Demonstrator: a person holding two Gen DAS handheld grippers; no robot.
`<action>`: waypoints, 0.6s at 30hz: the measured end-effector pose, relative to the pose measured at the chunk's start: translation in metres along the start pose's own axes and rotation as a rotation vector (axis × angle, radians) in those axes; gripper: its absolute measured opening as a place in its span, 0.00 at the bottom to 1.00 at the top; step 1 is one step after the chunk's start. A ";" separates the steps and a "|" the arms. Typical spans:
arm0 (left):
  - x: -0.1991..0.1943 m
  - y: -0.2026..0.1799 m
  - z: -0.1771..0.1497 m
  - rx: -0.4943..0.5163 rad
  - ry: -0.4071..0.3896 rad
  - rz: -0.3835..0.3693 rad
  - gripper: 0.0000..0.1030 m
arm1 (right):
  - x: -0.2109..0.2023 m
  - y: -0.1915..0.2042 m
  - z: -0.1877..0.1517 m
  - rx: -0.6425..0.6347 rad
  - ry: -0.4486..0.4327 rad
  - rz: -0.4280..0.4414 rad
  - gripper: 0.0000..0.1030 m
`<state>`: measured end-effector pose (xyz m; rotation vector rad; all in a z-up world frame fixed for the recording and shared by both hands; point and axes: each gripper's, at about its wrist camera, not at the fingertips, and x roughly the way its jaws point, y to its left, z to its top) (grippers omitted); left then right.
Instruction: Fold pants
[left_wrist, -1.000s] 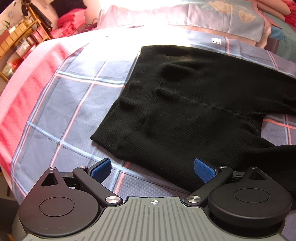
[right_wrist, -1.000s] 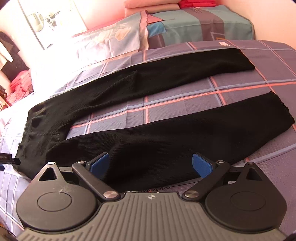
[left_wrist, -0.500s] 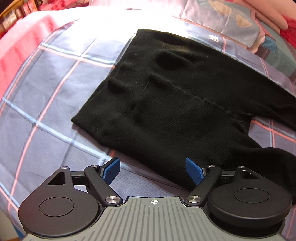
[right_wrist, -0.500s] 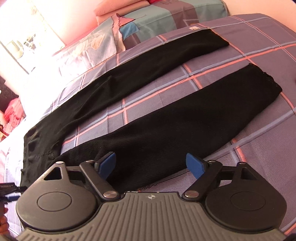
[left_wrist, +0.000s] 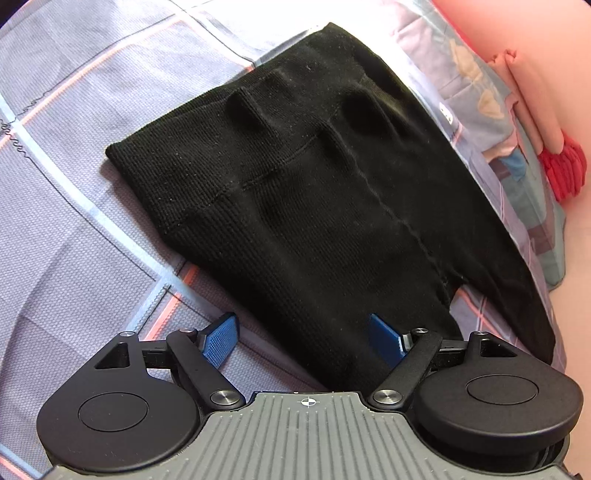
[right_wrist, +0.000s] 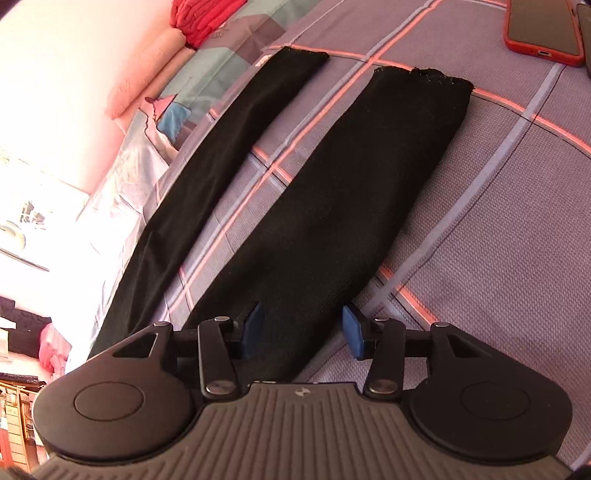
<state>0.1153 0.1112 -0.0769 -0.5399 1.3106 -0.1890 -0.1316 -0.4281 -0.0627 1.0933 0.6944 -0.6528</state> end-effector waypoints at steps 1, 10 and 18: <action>0.001 0.000 0.003 -0.016 -0.003 -0.013 1.00 | 0.000 -0.003 0.004 0.022 -0.012 0.007 0.50; 0.006 -0.005 0.008 -0.022 -0.043 -0.036 1.00 | 0.009 -0.020 0.019 0.071 -0.032 -0.008 0.15; -0.011 -0.028 0.043 -0.011 -0.091 -0.115 0.84 | 0.002 0.022 0.054 -0.034 -0.028 0.035 0.11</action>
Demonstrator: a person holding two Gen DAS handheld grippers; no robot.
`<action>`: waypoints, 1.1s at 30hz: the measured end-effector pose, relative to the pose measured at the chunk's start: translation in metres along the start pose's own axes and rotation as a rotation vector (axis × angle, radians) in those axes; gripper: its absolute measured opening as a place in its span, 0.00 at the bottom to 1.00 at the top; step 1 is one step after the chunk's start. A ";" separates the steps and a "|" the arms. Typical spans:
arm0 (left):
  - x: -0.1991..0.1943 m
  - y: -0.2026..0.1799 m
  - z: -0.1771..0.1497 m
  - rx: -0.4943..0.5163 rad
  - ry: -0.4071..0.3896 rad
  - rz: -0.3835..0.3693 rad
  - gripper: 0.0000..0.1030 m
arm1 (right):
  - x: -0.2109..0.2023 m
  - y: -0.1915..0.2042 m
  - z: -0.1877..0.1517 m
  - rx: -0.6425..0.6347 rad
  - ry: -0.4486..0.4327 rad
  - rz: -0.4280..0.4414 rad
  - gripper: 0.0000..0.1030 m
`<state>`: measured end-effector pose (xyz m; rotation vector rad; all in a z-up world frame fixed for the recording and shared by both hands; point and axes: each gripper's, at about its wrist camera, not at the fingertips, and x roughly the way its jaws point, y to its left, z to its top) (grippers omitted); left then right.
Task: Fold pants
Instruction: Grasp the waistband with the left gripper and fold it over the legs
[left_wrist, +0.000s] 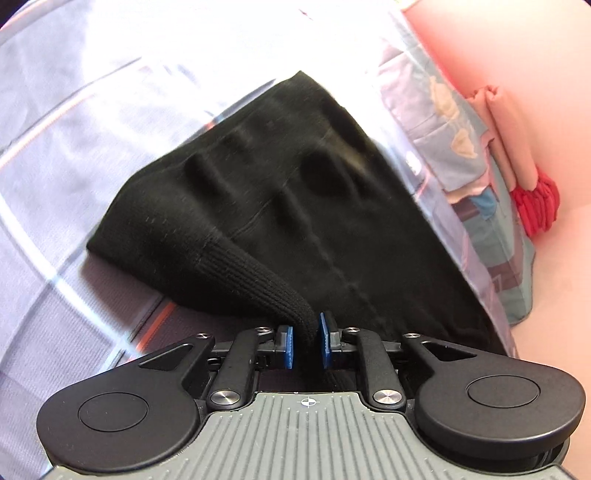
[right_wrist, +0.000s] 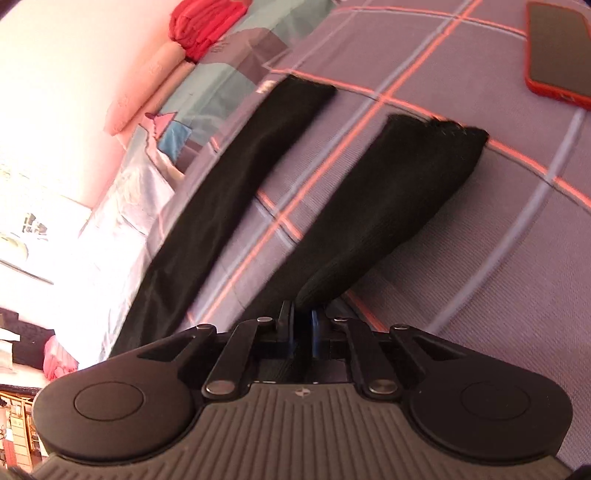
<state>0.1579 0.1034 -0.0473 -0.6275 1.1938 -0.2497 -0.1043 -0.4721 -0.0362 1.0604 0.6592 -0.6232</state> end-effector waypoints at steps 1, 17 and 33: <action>-0.001 -0.008 0.007 0.019 -0.011 -0.008 0.84 | 0.002 0.010 0.009 -0.014 -0.005 0.010 0.11; 0.102 -0.083 0.138 0.111 0.055 -0.017 1.00 | 0.130 0.090 0.133 -0.110 -0.148 0.137 0.49; 0.082 -0.092 0.076 0.308 -0.069 0.136 1.00 | 0.149 0.060 0.118 -0.449 -0.222 -0.332 0.58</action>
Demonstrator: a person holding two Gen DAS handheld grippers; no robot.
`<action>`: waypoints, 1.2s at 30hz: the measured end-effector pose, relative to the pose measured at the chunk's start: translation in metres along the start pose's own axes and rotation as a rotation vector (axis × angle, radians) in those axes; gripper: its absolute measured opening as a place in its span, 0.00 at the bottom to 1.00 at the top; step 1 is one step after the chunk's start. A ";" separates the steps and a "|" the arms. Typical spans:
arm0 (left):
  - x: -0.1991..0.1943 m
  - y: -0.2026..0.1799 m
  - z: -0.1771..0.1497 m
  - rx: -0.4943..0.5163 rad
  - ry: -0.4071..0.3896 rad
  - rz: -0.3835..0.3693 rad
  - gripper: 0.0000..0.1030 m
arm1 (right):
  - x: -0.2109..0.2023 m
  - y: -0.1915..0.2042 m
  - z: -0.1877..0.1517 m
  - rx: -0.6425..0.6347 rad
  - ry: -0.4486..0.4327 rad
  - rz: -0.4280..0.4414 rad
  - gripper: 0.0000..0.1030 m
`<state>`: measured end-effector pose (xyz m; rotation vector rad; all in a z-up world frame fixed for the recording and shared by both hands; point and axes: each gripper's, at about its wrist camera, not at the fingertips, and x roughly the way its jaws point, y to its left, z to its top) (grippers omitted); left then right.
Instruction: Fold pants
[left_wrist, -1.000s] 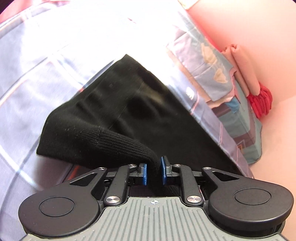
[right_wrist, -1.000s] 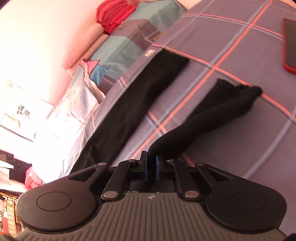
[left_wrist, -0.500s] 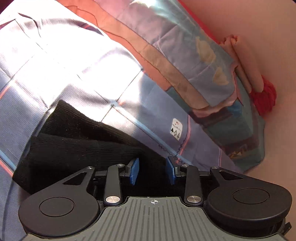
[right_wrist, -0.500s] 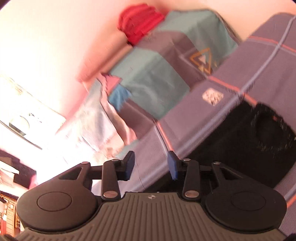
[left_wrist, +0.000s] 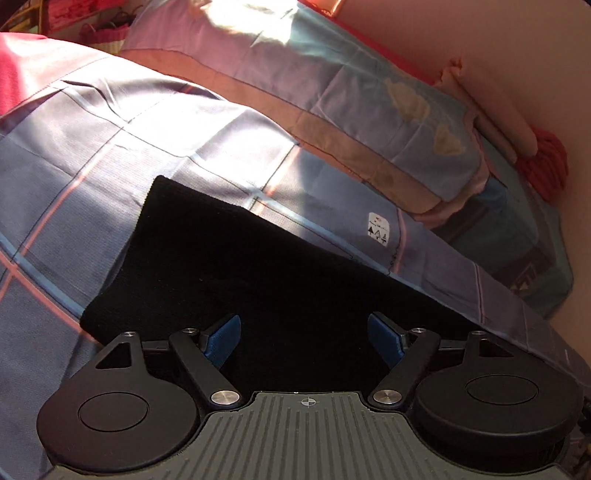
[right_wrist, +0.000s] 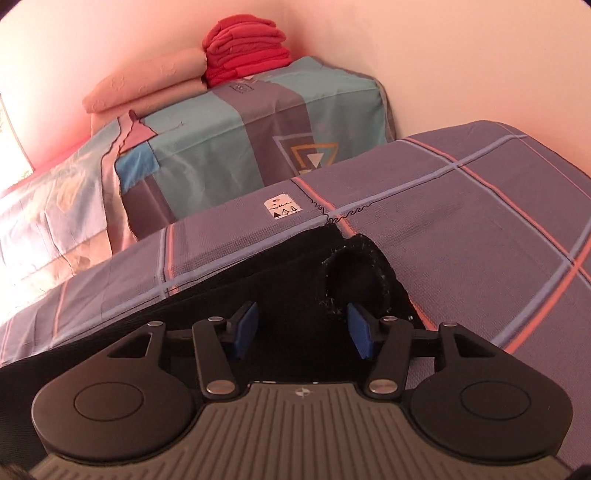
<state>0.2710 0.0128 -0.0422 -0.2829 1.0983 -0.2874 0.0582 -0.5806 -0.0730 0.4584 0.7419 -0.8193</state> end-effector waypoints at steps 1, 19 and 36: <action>0.005 -0.004 -0.004 0.026 0.018 0.017 1.00 | 0.002 0.003 0.002 -0.025 -0.003 -0.008 0.58; -0.017 0.016 -0.023 0.058 0.014 0.051 1.00 | -0.066 0.142 -0.012 -0.394 -0.080 0.269 0.62; -0.086 0.089 -0.068 -0.093 -0.073 0.140 1.00 | -0.121 0.540 -0.201 -1.267 -0.036 0.999 0.04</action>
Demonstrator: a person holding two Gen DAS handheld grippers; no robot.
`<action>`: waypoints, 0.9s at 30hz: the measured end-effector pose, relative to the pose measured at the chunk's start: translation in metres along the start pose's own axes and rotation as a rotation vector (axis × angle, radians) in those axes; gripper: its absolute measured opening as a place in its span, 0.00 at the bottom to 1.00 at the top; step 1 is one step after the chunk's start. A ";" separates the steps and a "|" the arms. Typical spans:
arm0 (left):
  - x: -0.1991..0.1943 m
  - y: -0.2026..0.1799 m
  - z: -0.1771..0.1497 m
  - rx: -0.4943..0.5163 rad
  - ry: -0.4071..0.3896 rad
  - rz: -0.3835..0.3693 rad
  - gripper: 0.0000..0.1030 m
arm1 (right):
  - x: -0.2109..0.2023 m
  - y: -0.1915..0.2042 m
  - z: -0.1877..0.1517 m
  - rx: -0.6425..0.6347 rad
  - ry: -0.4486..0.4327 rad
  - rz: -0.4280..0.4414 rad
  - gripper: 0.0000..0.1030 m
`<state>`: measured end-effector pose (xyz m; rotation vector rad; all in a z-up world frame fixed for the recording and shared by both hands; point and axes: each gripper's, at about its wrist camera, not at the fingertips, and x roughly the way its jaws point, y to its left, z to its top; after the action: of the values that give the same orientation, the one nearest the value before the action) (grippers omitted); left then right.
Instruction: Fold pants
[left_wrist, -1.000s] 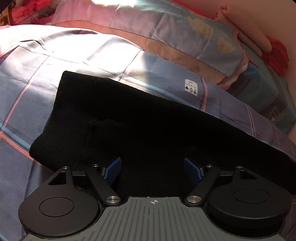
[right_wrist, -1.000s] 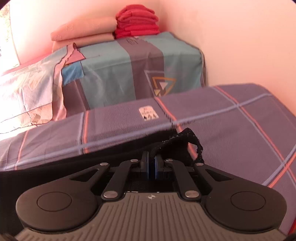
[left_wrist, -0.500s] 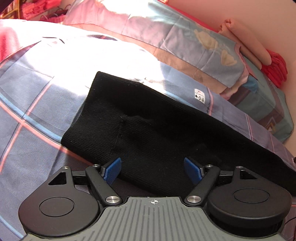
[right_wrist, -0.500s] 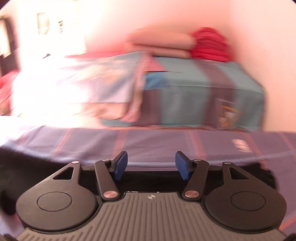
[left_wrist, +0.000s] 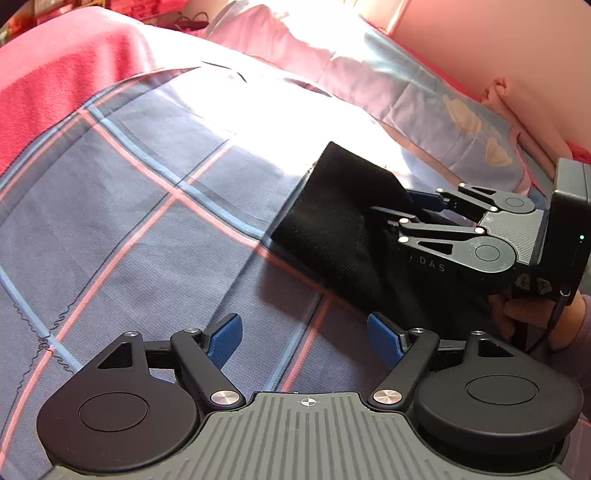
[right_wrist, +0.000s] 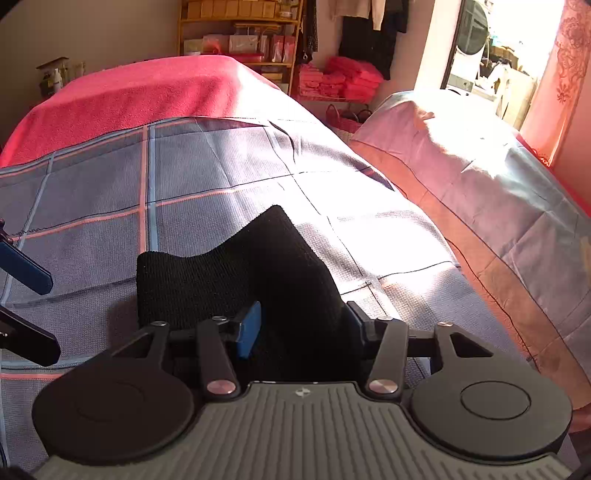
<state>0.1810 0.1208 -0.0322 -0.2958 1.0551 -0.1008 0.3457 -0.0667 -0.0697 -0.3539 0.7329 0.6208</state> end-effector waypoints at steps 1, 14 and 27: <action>-0.002 0.005 -0.002 -0.008 -0.004 0.001 1.00 | -0.004 -0.006 -0.001 0.008 -0.018 0.003 0.06; 0.002 -0.001 0.018 0.021 -0.042 -0.009 1.00 | -0.045 -0.067 -0.006 0.403 -0.104 0.058 0.32; 0.121 -0.120 0.042 0.332 0.108 -0.070 1.00 | -0.199 -0.119 -0.221 0.937 -0.024 -0.269 0.21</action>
<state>0.2842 -0.0131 -0.0799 -0.0265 1.1157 -0.3542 0.1936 -0.3489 -0.0714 0.4177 0.8553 -0.0130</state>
